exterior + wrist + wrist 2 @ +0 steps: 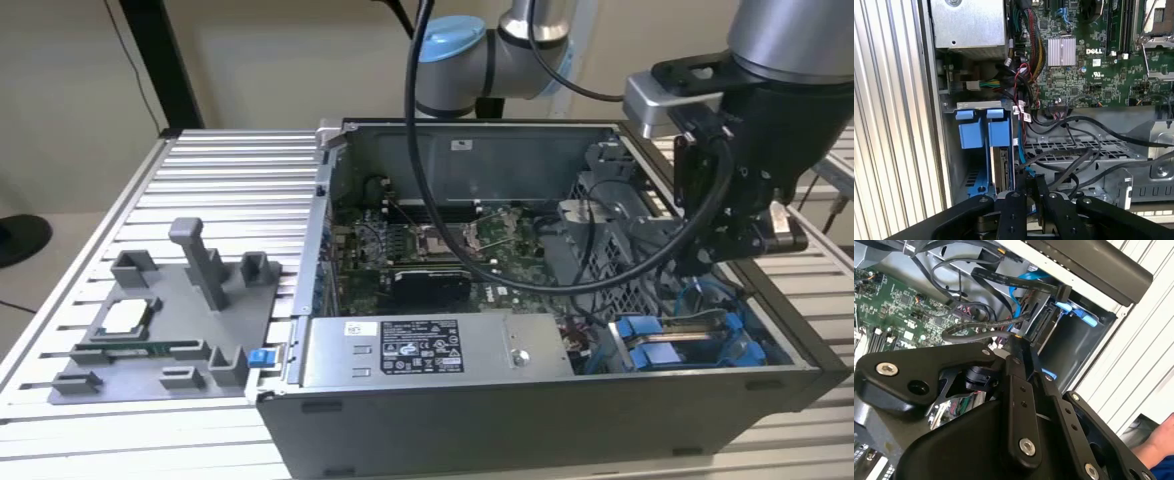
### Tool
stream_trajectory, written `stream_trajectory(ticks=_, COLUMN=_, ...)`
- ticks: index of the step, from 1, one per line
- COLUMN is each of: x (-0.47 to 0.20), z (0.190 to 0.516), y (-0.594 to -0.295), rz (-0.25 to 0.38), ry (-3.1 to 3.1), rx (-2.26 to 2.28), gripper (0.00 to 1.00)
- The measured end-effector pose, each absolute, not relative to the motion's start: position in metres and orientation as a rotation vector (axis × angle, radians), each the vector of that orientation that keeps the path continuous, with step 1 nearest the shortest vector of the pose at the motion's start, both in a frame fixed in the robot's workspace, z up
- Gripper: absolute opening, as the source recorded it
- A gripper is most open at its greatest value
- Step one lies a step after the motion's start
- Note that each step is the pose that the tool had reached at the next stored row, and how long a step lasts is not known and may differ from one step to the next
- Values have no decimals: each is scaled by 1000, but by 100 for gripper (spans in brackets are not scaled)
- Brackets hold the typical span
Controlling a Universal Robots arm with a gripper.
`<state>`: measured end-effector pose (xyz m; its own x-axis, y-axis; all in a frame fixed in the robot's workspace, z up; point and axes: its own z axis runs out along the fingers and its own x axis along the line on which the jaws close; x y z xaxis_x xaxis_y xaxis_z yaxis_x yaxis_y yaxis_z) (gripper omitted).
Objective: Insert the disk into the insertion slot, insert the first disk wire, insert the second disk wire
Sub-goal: 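Insert the first disk wire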
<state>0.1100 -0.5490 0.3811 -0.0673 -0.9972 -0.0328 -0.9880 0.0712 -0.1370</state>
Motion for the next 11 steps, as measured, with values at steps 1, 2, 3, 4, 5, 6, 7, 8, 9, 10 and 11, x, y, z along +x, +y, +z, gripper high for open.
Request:
stream_trajectory(ticks=1, x=111, z=381, y=-551, rz=-117, ry=2210, rx=-2061, gripper=0)
stream_trajectory(ticks=2, x=112, z=381, y=-554, rz=-116, ry=2211, rx=-2062, gripper=0)
stream_trajectory(ticks=3, x=112, z=381, y=-556, rz=-115, ry=2211, rx=-2062, gripper=0)
stream_trajectory(ticks=4, x=113, z=381, y=-560, rz=-114, ry=2212, rx=-2063, gripper=0)
stream_trajectory(ticks=5, x=113, z=381, y=-563, rz=-113, ry=2212, rx=-2063, gripper=0)
stream_trajectory(ticks=6, x=114, z=381, y=-567, rz=-113, ry=2213, rx=-2064, gripper=0)
stream_trajectory(ticks=7, x=114, z=381, y=-571, rz=-112, ry=2213, rx=-2064, gripper=0)
stream_trajectory(ticks=8, x=114, z=381, y=-575, rz=-111, ry=2213, rx=-2064, gripper=0)
stream_trajectory(ticks=9, x=115, z=381, y=-579, rz=-111, ry=2214, rx=-2065, gripper=0)
stream_trajectory(ticks=10, x=115, z=381, y=-583, rz=-110, ry=2214, rx=-2065, gripper=0)
stream_trajectory(ticks=11, x=115, z=381, y=-587, rz=-109, ry=2215, rx=-2066, gripper=0)
